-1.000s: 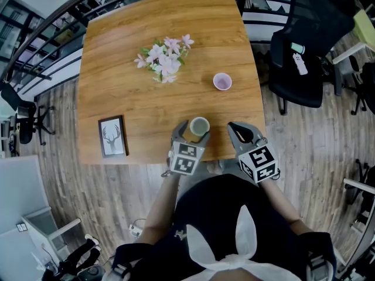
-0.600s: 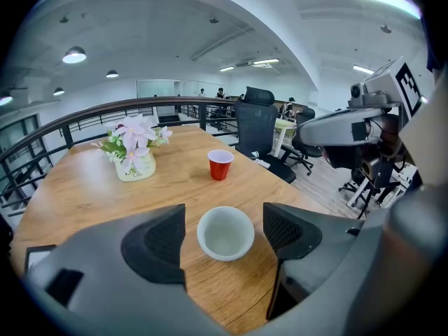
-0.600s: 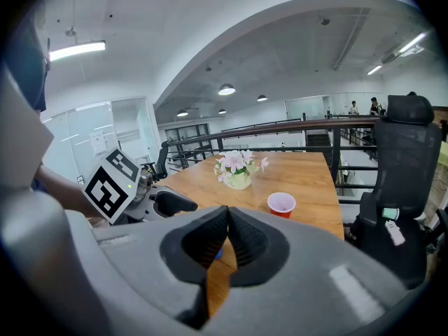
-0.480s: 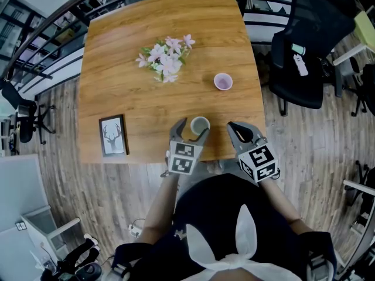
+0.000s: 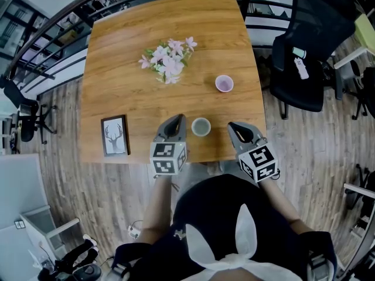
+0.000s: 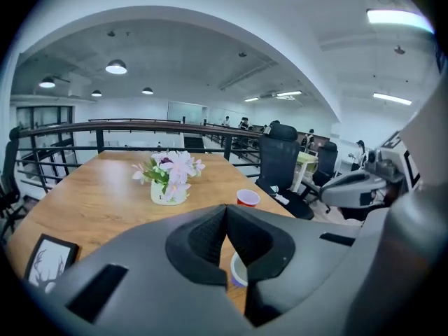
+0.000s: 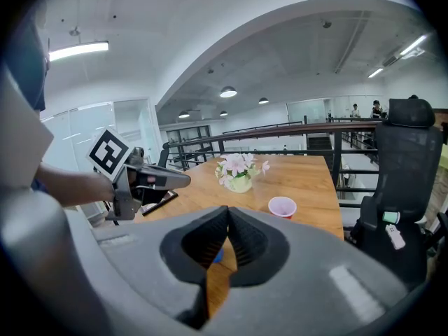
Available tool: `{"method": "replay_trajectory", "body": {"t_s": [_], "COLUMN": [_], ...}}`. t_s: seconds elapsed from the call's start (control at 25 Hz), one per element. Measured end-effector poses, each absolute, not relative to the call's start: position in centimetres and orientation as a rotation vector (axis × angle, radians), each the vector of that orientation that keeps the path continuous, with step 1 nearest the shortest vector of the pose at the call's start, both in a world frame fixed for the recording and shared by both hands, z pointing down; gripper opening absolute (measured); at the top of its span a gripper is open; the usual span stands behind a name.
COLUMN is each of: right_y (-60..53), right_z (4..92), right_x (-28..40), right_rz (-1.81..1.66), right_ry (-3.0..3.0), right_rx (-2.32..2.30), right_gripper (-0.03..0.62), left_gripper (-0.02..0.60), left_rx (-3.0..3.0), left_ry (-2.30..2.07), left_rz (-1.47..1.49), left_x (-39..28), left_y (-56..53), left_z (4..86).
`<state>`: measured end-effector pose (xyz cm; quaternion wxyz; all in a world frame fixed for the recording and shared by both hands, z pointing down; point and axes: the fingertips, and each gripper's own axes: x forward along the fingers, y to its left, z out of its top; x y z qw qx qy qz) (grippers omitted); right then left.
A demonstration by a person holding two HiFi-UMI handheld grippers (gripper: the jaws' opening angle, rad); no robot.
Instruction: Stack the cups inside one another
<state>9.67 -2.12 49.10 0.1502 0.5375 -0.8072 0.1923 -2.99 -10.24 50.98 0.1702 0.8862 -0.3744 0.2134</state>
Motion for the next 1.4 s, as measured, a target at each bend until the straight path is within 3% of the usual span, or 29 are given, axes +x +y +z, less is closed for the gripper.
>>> {"method": "replay_trajectory", "body": {"t_s": [0.76, 0.84, 0.88, 1.4], "right_y": [-4.4, -5.2, -5.7, -12.2], "right_z": [48.0, 47.5, 47.2, 44.8], "right_x": [11.5, 11.6, 11.6, 13.7], "right_rz": [0.486, 0.465, 0.449, 0.307], "right_ry": [-2.298, -2.307, -2.309, -2.283], "right_rx": [1.624, 1.595, 1.583, 1.561], "right_gripper": [0.001, 0.14, 0.173, 0.318], "left_gripper": [0.017, 0.017, 0.017, 0.017], "left_rx": [2.473, 2.476, 2.479, 2.462], "left_ry": [-1.073, -1.074, -1.076, -1.148], "left_rz": [0.525, 0.529, 0.533, 0.536], "left_x": [-5.4, -5.5, -5.5, -6.9], "left_y": [-10.8, -10.8, -10.9, -12.2], "left_z": [49.3, 49.2, 49.2, 48.7]}}
